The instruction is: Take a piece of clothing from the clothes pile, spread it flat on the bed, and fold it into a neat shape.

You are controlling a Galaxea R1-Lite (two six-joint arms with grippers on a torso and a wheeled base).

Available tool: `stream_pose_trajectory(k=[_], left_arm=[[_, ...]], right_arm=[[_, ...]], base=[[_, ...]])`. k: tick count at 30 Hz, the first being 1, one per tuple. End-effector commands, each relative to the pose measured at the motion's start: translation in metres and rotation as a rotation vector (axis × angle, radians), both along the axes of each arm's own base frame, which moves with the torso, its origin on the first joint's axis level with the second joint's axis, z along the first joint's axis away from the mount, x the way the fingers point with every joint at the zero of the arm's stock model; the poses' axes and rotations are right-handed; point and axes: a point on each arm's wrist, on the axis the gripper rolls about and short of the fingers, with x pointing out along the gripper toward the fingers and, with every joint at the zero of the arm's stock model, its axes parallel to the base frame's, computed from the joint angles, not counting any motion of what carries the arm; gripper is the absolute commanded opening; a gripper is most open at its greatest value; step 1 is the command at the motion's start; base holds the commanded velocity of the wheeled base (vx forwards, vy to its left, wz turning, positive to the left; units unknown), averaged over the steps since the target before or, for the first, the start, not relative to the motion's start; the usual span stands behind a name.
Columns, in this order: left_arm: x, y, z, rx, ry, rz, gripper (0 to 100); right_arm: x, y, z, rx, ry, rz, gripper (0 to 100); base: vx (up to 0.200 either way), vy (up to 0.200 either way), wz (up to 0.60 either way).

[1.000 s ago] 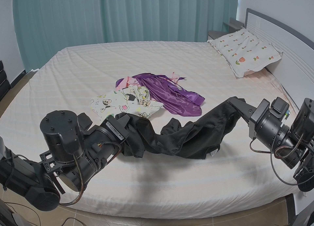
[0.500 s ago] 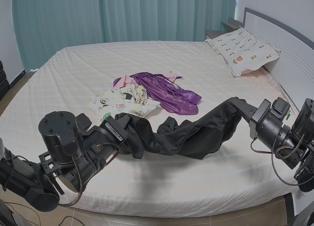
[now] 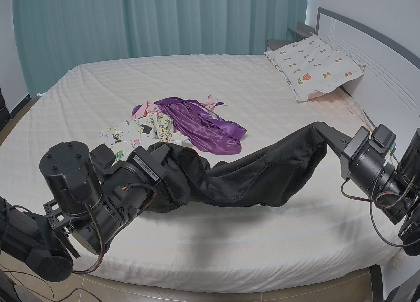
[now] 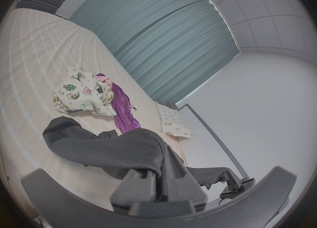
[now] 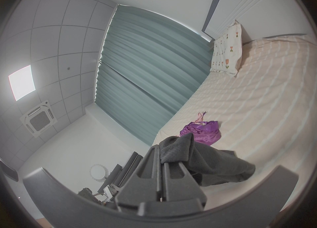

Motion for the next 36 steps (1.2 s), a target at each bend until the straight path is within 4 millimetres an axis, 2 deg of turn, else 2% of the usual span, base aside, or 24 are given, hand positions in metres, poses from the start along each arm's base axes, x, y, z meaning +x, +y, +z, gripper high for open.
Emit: stream_pose_trajectory(k=[1,8,22,26,32,36], left_arm=[[-0.003,0.003,0.007,-0.020,-0.019,-0.001,0],[-0.005,0.004,0.011,-0.027,-0.032,-0.001,0],[-0.006,0.006,0.016,-0.040,-0.047,0.001,0],[-0.006,0.005,0.015,-0.040,-0.044,0.001,0],[-0.006,0.005,0.014,-0.034,-0.041,0.001,0],[-0.005,0.005,0.013,-0.031,-0.038,-0.001,0]], right_arm=[[-0.006,-0.005,0.010,0.019,-0.040,-0.004,0],[-0.012,-0.010,0.018,0.005,-0.087,-0.018,0],[-0.011,-0.010,0.019,-0.038,-0.105,-0.080,0],[-0.008,-0.009,0.016,-0.055,-0.093,-0.092,0],[0.006,-0.001,0.010,-0.125,-0.083,-0.250,0],[0.005,-0.002,0.009,-0.136,-0.082,-0.253,0]], base=[[0.000,-0.200,0.00],[0.000,-0.200,0.00],[0.000,-0.200,0.00],[0.000,-0.200,0.00],[0.000,-0.200,0.00],[0.000,-0.200,0.00]])
